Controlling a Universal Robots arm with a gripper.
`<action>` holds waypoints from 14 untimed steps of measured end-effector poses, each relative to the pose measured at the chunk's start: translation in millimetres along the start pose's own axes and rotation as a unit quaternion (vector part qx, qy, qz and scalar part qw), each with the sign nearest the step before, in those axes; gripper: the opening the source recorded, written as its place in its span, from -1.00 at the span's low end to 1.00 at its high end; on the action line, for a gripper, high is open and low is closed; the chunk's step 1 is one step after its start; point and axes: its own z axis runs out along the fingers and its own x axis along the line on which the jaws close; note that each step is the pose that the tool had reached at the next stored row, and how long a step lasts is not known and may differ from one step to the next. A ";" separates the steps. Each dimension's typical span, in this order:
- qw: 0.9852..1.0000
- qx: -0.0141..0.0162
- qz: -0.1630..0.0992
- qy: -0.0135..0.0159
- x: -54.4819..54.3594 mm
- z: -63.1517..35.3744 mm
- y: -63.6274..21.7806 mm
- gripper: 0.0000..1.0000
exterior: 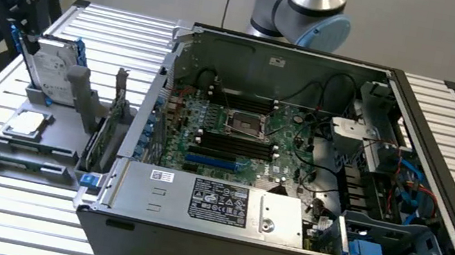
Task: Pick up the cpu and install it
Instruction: 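Pick up the cpu and move it towards the insertion slot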
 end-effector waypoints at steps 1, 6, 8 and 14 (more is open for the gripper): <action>1.000 0.000 0.000 0.000 0.6 1.9 -0.1 0.31; 1.000 0.000 0.000 0.000 5.2 10.8 -1.1 0.31; 1.000 0.000 0.000 0.000 8.6 14.6 -1.5 0.31; 1.000 0.000 0.000 0.000 16.6 25.4 -3.1 0.31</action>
